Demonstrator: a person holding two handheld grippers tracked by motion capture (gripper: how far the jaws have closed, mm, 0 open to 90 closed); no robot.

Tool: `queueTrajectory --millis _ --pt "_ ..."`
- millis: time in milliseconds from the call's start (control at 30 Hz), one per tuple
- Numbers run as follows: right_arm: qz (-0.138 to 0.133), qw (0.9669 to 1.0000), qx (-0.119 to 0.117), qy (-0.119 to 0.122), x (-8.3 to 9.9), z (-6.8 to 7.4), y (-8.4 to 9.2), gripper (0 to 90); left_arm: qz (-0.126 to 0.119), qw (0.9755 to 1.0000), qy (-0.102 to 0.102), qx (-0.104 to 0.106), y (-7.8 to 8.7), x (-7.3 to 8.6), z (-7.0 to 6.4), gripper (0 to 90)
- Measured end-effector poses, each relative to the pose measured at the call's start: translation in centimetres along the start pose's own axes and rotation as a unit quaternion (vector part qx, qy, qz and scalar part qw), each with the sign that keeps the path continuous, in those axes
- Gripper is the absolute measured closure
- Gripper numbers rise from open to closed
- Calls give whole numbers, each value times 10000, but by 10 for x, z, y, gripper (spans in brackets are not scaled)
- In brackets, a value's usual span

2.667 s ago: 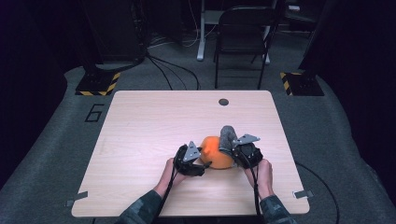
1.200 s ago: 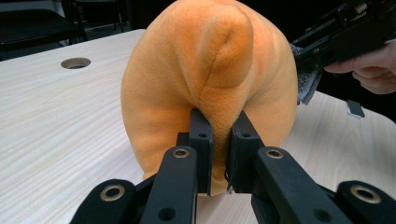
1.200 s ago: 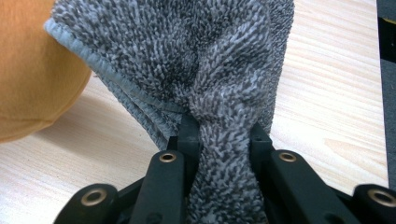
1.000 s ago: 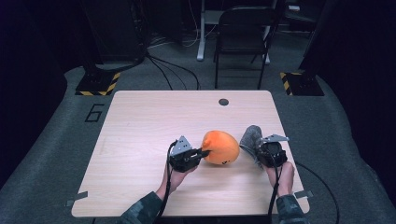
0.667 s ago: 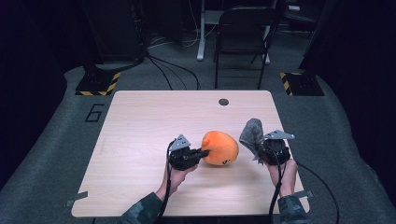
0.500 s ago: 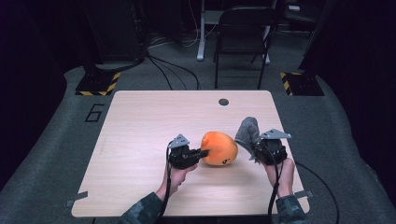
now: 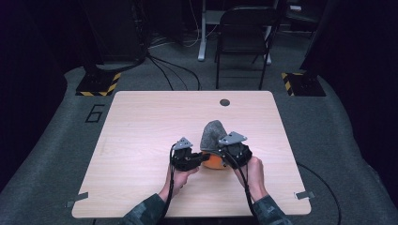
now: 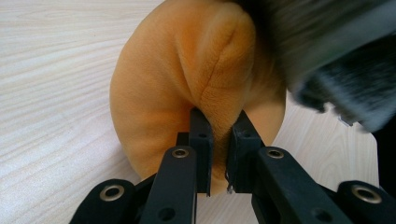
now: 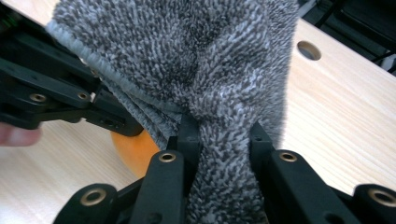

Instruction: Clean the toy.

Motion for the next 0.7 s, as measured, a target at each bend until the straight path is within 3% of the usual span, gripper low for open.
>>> queueTrajectory --millis 133,267,433,533,633,700 --pt "74 9999 -11 -91 8 -9 -8 744 40 9999 -114 -22 -1 1 1 822" --pt "316 9986 40 -412 28 -28 -15 744 32 9999 -116 -20 -2 1 0 821" --pt "859 9927 27 -843 61 -54 -40 744 40 9998 -169 -23 -3 1 0 820" --pt "1192 9892 -22 -846 75 -62 -58 743 32 9998 -174 4 -3 0 1 819" --pt "1200 9891 -23 -858 75 -65 -57 742 27 9998 -197 -8 -2 0 1 818" --pt "972 9914 37 -877 66 -66 -43 741 17 9999 -141 -12 -2 0 3 818"
Point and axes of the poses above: each handheld gripper's, and its own axes: y roughly backward along the jaws, x roughly out of its underside, z roughly to its left, the point moved 6 cm from there along -y, roughly forward along the jaws, and after that the axes turned 12 degrees about z, right-handed, at the moved point
